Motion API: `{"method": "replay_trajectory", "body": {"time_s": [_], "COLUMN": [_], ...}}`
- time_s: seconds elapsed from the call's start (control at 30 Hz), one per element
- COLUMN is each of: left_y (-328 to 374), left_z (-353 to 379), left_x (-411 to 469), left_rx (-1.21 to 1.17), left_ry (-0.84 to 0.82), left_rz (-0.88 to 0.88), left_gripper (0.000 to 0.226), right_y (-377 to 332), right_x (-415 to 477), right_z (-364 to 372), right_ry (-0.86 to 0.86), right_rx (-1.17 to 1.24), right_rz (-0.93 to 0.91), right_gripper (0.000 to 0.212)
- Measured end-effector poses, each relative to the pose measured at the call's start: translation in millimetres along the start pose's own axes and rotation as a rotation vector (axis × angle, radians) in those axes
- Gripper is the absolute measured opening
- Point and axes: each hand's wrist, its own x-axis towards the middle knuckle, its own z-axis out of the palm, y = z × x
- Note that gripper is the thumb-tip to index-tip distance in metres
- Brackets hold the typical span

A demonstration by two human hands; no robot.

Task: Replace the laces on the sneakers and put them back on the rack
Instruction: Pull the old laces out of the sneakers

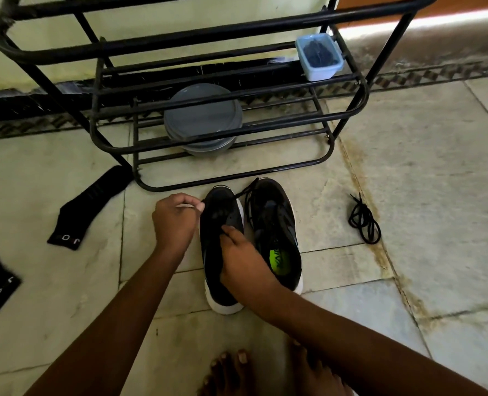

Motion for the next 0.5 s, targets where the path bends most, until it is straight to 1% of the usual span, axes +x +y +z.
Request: {"method": "replay_trajectory", "body": {"time_s": [0.07,0.13,0.2,0.23,0.3,0.37,0.43,0.5], "left_y": [5.2,9.4,16.3,20.2,27.8,33.7,37.5,40.0], "left_z": [-6.8,-14.4,-22.0,-25.6,-32.3,-37.9,-39.9,-37.2], "left_x": [4.8,10.6,13.3,13.3,11.9,9.9,10.6,10.1], "left_rx": [-0.161,-0.401,-0.620,-0.740,-0.990,-1.156,-1.172,-0.986], "left_ry": [0.003,-0.073,-0.200,-0.274,-0.420,-0.515,-0.534,-0.452], "left_rz": [-0.044,-0.015,0.047,0.050,0.018,-0.013,-0.014,0.016], "left_gripper": [0.022,0.029,0.032,0.032,0.028,0.023,0.022,0.023], "right_y": [3.0,8.1,10.4,11.9,12.1,11.7,11.6,12.4], "right_x": [2.6,6.6,7.9,8.1,6.1,4.7,4.9,5.3], "right_z": [0.0,5.8,13.9,17.9,18.5,16.3,14.9,15.5], "right_ry": [-0.037,-0.046,-0.060,-0.072,-0.082,-0.087,-0.086,-0.086], "right_rx": [-0.047,-0.086,-0.120,-0.142,-0.139,-0.130,-0.142,-0.144], "right_rz": [0.030,0.058,0.048,0.033,0.035,0.041,0.043,0.039], "right_gripper": [0.053,0.054,0.060,0.062,0.066,0.069,0.070,0.070]}}
